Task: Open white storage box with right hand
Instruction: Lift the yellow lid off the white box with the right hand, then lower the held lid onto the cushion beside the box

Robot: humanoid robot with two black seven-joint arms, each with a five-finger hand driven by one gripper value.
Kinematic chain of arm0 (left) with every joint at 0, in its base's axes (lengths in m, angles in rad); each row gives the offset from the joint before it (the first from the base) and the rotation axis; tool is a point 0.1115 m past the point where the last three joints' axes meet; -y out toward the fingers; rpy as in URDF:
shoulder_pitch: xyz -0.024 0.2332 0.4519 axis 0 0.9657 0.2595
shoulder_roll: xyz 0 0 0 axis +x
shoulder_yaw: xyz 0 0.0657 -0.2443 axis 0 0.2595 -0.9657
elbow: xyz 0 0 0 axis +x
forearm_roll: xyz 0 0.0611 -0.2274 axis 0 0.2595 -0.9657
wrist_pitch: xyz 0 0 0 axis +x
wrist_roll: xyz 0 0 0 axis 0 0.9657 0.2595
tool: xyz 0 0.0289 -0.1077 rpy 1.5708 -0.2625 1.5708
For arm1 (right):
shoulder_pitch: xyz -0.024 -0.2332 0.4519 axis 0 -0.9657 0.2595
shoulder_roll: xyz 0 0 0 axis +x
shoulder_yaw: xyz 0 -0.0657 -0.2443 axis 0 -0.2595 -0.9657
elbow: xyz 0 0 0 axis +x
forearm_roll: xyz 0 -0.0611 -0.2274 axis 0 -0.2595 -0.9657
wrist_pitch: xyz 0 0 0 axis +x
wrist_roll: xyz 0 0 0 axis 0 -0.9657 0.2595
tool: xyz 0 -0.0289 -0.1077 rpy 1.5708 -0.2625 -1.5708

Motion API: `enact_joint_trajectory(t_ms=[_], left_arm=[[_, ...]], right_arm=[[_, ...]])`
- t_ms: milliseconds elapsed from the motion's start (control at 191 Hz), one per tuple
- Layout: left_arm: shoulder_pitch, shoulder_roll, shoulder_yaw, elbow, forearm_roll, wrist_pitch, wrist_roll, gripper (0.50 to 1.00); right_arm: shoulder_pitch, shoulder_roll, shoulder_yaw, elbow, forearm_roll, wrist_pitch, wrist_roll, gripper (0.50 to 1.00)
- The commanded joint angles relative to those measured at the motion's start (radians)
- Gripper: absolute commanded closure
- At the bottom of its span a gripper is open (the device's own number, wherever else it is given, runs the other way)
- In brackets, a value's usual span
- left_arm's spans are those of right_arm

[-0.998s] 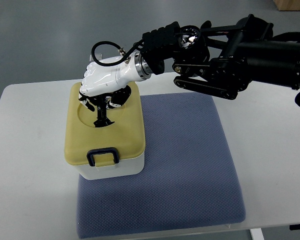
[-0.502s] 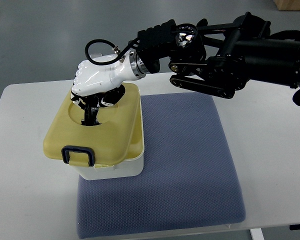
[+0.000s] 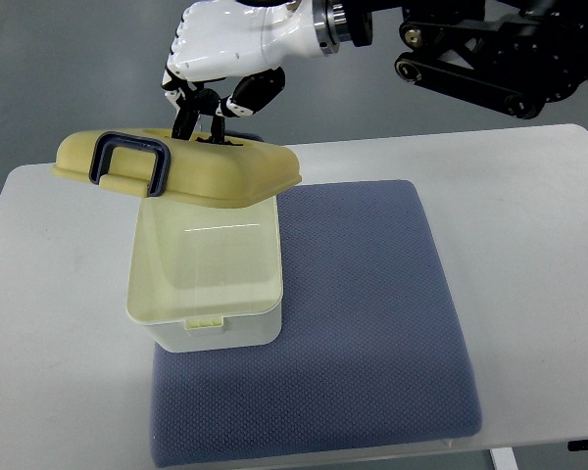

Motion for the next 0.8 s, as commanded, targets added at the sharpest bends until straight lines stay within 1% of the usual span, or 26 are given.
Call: enact_joint_trajectory(t_ms=[0,131,251,350,460,570,617,711,732,794], left_arm=[[0.0,0.0,-0.001,0.0,0.0,0.0,0.0,0.5],[0.0,0.0,0.0,0.0,0.0,0.0,0.0,0.5],[0.0,0.0,0.0,0.0,0.0,0.0,0.0,0.5],[0.0,0.0,0.0,0.0,0.0,0.0,0.0,0.5],[0.0,0.0,-0.001,0.0,0.0,0.0,0.0,0.5],[0.0,0.0,0.0,0.0,0.0,0.0,0.0,0.5],[0.0,0.0,-0.001,0.0,0.0,-0.001,0.0,0.5],[0.0,0.0,-0.001,0.0,0.0,0.0,0.0,0.5],[0.0,0.0,-0.001,0.0,0.0,0.0,0.0,0.5],[0.0,0.0,-0.001,0.0,0.0,0.0,0.0,0.5]], right_arm=[[0.004,-0.095,0.0,0.026,0.001,0.0,0.015,1.0],[-0.005,-0.212,0.0,0.051,0.002,0.0,0.02,1.0],[-0.027,-0.292,-0.003,0.052,0.002,-0.004,0.02,1.0],[-0.076,-0.372,-0.003,0.052,0.001,-0.01,0.02,1.0],[-0.14,-0.433,-0.005,0.052,0.001,-0.033,0.02,1.0],[-0.223,-0.476,-0.006,0.052,-0.001,-0.089,0.02,1.0],[-0.268,-0.49,-0.009,0.051,-0.002,-0.125,0.02,1.0],[-0.331,-0.499,-0.012,0.051,-0.007,-0.184,0.02,1.0],[-0.355,-0.499,-0.012,0.049,-0.007,-0.207,0.02,1.0],[-0.39,-0.496,-0.012,0.048,-0.01,-0.239,0.02,1.0]])
